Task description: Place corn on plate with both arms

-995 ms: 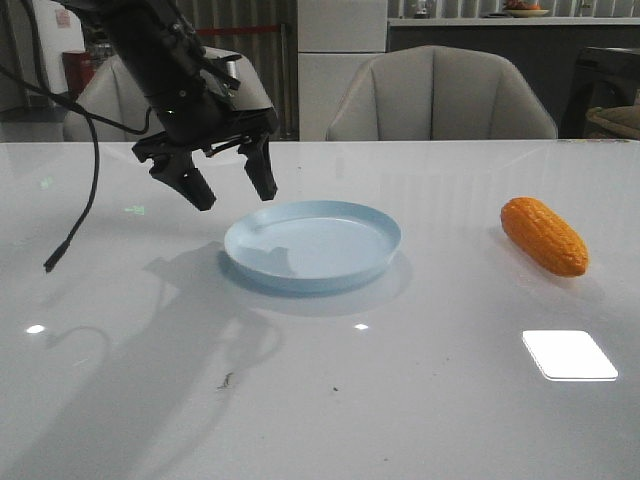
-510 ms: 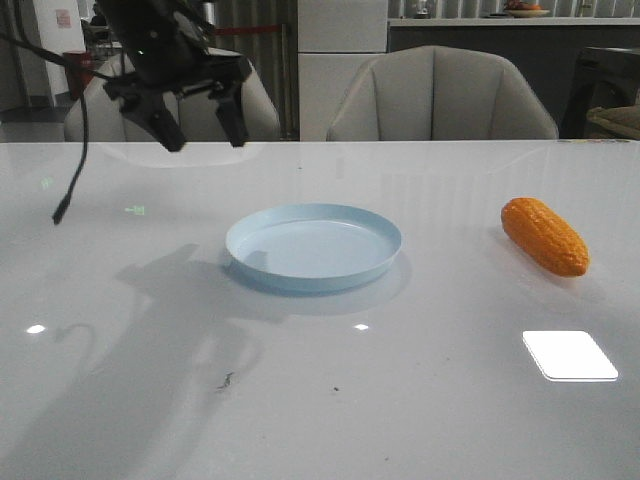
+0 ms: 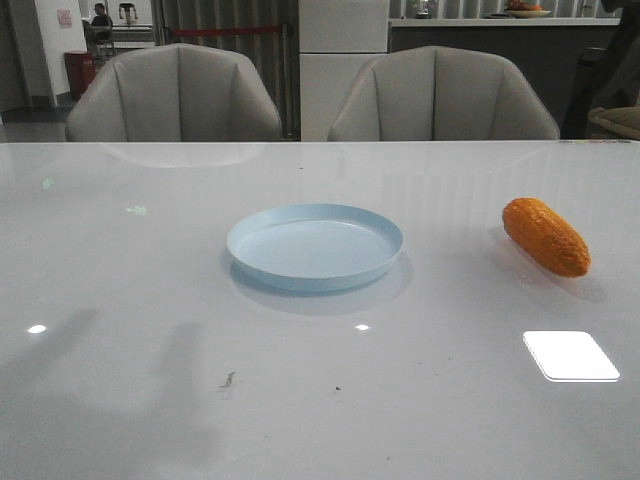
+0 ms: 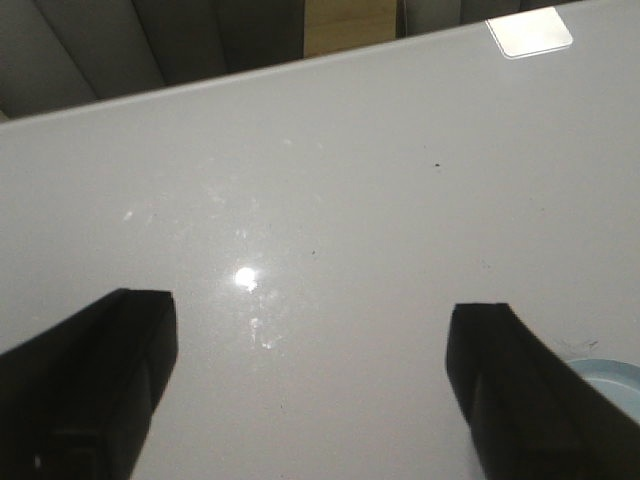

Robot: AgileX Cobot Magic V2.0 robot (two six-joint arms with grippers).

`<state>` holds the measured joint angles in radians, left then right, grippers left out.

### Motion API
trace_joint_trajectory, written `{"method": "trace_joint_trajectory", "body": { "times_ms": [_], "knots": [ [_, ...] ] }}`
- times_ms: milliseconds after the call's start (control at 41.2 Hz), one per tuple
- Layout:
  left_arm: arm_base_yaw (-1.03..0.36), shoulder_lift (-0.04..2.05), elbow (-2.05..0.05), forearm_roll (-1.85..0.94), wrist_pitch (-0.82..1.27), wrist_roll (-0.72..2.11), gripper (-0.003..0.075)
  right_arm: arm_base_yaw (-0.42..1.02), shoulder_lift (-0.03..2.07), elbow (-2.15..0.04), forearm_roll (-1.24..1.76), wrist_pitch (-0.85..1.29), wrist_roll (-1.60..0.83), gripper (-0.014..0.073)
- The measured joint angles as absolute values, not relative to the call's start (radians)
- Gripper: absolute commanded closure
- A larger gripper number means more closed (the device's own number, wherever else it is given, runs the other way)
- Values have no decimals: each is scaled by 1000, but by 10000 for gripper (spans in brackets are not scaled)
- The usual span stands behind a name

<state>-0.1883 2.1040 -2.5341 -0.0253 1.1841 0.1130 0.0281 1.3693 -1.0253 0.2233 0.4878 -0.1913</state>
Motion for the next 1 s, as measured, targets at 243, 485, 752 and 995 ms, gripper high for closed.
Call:
{"method": "trace_joint_trajectory", "body": {
  "times_ms": [243,485,752,995],
  "knots": [
    [-186,2017,-2534,47,1175,113,120,-1,1500,-1125,223,540,-176,122],
    [-147,1891,-2534,94,1219,113,120,-1,1529,-1130,223,543,-176,122],
    [-93,1692,-2246,158,1132,132,120,-1,1529,-1130,223,519,-176,122],
    [-64,1379,-1430,85,607,132,120,-1,1530,-1130,223,519,-176,122]
  ]
}}
